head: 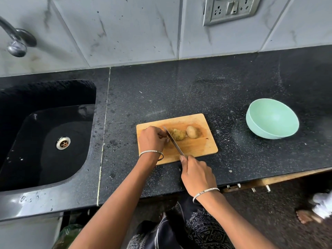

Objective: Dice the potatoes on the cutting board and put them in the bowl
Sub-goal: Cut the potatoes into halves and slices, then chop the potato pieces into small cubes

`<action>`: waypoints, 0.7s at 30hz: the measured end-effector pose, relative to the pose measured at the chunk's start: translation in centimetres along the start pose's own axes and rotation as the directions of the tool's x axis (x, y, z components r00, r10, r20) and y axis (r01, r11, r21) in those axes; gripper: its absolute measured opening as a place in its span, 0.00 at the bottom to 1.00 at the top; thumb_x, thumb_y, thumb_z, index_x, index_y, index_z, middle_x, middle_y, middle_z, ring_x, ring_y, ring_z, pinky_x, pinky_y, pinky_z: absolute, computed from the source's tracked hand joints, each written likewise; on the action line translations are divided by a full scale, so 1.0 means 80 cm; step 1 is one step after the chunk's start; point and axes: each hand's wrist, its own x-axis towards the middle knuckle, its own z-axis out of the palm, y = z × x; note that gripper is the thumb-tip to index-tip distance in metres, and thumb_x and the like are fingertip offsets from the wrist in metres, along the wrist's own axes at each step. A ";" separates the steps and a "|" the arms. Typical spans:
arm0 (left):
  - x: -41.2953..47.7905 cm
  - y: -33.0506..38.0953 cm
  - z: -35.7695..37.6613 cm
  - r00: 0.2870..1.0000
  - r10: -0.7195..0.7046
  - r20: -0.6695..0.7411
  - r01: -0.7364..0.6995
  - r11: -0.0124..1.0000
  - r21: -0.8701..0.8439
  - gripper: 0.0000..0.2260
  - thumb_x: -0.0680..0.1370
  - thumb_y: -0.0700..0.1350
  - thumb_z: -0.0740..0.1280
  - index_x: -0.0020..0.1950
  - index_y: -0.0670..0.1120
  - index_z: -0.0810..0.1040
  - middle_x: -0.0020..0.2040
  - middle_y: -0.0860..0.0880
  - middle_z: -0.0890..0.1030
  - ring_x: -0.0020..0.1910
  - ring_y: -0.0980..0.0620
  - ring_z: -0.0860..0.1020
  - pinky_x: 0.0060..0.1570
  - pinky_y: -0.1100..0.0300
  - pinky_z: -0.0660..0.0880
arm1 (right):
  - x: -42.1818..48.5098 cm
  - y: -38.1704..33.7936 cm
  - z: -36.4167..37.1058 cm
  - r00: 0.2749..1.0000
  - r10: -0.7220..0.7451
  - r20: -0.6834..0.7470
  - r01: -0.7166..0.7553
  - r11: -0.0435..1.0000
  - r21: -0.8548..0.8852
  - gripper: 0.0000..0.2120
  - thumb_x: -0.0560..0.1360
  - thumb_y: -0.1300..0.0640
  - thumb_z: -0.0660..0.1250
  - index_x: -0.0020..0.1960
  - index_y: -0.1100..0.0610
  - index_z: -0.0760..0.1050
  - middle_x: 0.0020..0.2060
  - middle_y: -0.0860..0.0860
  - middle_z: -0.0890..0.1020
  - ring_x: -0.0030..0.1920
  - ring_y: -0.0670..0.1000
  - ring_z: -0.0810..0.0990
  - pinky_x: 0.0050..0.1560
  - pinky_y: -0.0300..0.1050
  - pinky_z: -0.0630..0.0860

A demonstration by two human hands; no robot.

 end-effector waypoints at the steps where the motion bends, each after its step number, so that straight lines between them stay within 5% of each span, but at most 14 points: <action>1: -0.001 0.000 -0.001 1.000 -0.002 -0.003 0.002 1.000 -0.006 0.05 0.68 0.41 0.77 0.43 0.48 0.86 0.39 0.49 0.85 0.41 0.52 0.82 0.42 0.62 0.73 | 0.001 0.000 0.000 1.000 -0.001 0.001 0.001 1.000 -0.004 0.22 0.82 0.41 0.46 0.54 0.54 0.73 0.47 0.57 0.81 0.49 0.63 0.80 0.39 0.50 0.70; 10: -0.004 0.000 -0.003 1.000 -0.011 -0.009 0.011 0.999 -0.039 0.05 0.69 0.39 0.75 0.40 0.49 0.85 0.36 0.50 0.84 0.36 0.57 0.78 0.31 0.69 0.64 | 0.007 0.000 -0.001 0.998 0.012 0.062 -0.011 1.000 -0.010 0.20 0.83 0.43 0.48 0.54 0.54 0.73 0.49 0.56 0.81 0.51 0.63 0.79 0.41 0.49 0.70; 17: -0.001 0.003 -0.005 1.000 -0.003 0.003 0.003 1.000 0.023 0.03 0.69 0.42 0.76 0.42 0.48 0.86 0.39 0.48 0.85 0.35 0.56 0.74 0.37 0.64 0.64 | 0.004 -0.011 0.011 1.000 -0.012 -0.006 0.011 0.984 -0.180 0.19 0.83 0.45 0.48 0.57 0.57 0.71 0.49 0.57 0.82 0.51 0.62 0.81 0.39 0.50 0.71; 21: 0.001 0.005 -0.007 0.999 0.015 0.035 -0.018 0.997 0.080 0.02 0.70 0.43 0.75 0.41 0.49 0.86 0.40 0.50 0.85 0.42 0.51 0.80 0.40 0.62 0.65 | 0.010 -0.005 0.000 0.996 0.029 0.087 -0.026 0.999 -0.035 0.21 0.83 0.43 0.49 0.54 0.57 0.74 0.50 0.58 0.80 0.52 0.64 0.79 0.42 0.51 0.71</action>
